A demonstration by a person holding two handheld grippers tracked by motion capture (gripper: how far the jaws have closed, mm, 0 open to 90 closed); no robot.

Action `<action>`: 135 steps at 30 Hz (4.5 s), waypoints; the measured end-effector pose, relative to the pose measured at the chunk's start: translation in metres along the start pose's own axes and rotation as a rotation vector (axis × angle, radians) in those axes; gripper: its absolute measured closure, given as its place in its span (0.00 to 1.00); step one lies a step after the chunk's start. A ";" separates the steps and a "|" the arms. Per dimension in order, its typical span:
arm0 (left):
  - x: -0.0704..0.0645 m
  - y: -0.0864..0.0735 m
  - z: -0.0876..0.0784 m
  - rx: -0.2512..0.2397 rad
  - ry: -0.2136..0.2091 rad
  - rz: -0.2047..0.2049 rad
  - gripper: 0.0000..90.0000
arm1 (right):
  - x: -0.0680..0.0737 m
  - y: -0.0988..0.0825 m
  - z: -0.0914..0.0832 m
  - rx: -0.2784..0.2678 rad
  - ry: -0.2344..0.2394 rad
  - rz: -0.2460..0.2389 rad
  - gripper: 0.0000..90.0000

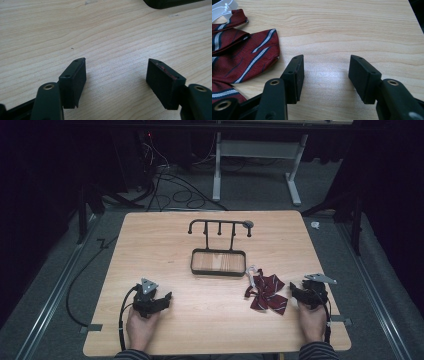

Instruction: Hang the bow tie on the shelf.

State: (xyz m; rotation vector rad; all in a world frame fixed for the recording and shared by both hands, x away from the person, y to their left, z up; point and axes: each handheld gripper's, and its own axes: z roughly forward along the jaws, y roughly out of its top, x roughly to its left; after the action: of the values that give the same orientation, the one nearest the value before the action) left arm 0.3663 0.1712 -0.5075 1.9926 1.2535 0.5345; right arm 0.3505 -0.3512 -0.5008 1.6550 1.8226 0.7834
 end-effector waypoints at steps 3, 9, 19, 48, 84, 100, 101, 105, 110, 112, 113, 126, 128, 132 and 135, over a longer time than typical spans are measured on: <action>0.000 0.000 0.000 0.000 0.000 0.000 0.36 | 0.000 0.000 0.000 0.000 0.000 0.000 0.53; 0.000 0.000 0.000 0.001 0.000 0.001 0.36 | 0.000 0.000 0.000 -0.001 0.002 -0.001 0.53; 0.000 0.000 0.000 0.000 -0.001 0.001 0.36 | 0.000 0.000 0.000 0.000 0.000 0.000 0.53; -0.001 0.000 0.000 0.005 0.007 0.003 0.37 | 0.001 -0.001 -0.012 -0.014 0.107 -0.053 0.63; -0.001 0.000 0.000 0.005 0.006 0.002 0.36 | 0.050 0.033 -0.026 -0.081 0.289 -0.119 0.72; 0.000 0.000 0.000 0.006 0.004 0.000 0.36 | 0.066 0.055 0.001 -0.032 0.314 -0.142 0.74; 0.000 0.000 0.000 0.006 0.004 0.000 0.36 | 0.066 0.056 0.003 -0.030 0.314 -0.140 0.74; 0.000 0.000 0.000 0.004 0.003 -0.001 0.36 | 0.067 0.062 0.016 -0.004 0.305 -0.130 0.74; 0.000 0.000 0.000 0.005 0.003 -0.002 0.36 | 0.069 0.065 0.024 0.013 0.299 -0.116 0.74; 0.000 0.000 0.000 0.003 0.003 -0.002 0.36 | 0.069 0.066 0.027 0.021 0.297 -0.117 0.74; 0.000 0.000 0.000 0.005 0.003 -0.001 0.36 | 0.070 0.066 0.029 0.027 0.293 -0.115 0.74; 0.000 0.000 0.000 0.003 0.003 -0.002 0.36 | 0.069 0.067 0.047 0.080 0.269 -0.091 0.74; 0.000 0.000 0.000 0.003 0.003 -0.002 0.36 | 0.069 0.066 0.049 0.085 0.269 -0.086 0.74; 0.000 0.000 0.000 0.003 0.003 -0.001 0.36 | 0.071 0.066 0.051 0.087 0.269 -0.106 0.81; 0.000 0.000 0.000 0.004 0.003 -0.001 0.36 | 0.070 0.065 0.054 0.095 0.268 -0.115 0.86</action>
State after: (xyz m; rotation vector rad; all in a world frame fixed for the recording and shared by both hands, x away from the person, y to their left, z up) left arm 0.3663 0.1710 -0.5073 1.9955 1.2582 0.5353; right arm 0.4276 -0.2738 -0.4901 1.5458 2.1496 0.9163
